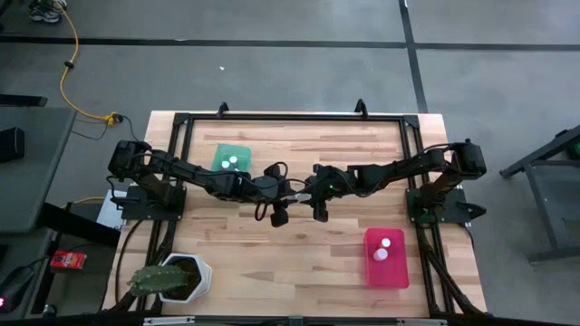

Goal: Pick and place medicine bottles into bin by pill shape (circle, oval)
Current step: Put the blue tablet bottle into the red bin

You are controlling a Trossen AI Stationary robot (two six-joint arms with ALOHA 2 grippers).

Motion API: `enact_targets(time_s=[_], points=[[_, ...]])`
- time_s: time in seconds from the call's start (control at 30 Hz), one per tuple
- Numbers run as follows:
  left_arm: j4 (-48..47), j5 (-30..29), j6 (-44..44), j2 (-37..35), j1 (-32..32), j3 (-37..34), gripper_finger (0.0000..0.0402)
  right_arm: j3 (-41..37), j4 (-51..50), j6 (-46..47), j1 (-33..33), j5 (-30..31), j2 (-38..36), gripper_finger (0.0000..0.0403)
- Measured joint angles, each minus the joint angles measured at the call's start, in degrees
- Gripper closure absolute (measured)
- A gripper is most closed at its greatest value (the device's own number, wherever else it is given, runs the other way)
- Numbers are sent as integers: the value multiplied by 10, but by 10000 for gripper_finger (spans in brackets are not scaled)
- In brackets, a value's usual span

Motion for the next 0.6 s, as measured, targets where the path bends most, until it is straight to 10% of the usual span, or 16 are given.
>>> enact_targets(time_s=[0.6], points=[[0, 0, 0, 0, 0, 0, 294, 0, 0, -1, 0, -2, 0, 295]])
